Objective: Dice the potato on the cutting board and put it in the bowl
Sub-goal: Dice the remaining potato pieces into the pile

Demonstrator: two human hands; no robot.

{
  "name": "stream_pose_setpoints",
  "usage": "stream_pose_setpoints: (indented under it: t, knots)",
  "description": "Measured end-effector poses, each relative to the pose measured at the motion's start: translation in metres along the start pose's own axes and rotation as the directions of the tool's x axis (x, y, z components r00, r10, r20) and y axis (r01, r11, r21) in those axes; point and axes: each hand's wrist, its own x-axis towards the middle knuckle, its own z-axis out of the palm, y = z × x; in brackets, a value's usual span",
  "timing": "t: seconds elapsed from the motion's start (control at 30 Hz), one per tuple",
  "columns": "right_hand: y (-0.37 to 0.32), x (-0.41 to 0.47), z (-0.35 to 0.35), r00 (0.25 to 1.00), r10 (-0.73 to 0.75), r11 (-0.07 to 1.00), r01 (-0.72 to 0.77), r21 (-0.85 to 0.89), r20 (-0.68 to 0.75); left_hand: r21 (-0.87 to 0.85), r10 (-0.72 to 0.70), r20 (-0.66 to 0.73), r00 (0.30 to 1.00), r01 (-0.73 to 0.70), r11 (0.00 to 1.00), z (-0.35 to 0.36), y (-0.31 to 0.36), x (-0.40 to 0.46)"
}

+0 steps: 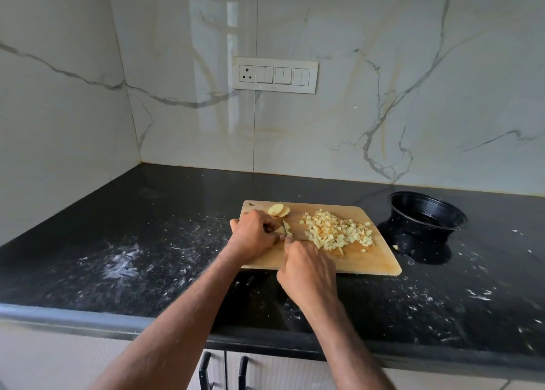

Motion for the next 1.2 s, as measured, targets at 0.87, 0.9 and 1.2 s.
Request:
stream_pose_setpoints:
  t: [0.87,0.9,1.2]
  knots:
    - [0.011,-0.018,-0.006,1.0,-0.002,0.999,0.002,0.041,-0.009,-0.031,-0.021,0.008,1.0,0.021,0.999,-0.008,0.004,-0.005]
    - [0.011,-0.019,-0.007,1.0,-0.002,0.999,0.002,0.041,-0.008,-0.031,-0.024,0.008,1.0,0.024,0.999,-0.007,0.004,-0.005]
    - [0.013,-0.002,-0.004,0.996,-0.022,0.996,0.015,0.088,0.085,-0.028,-0.014,-0.006,1.0,0.014,1.0,-0.005,0.003,-0.005]
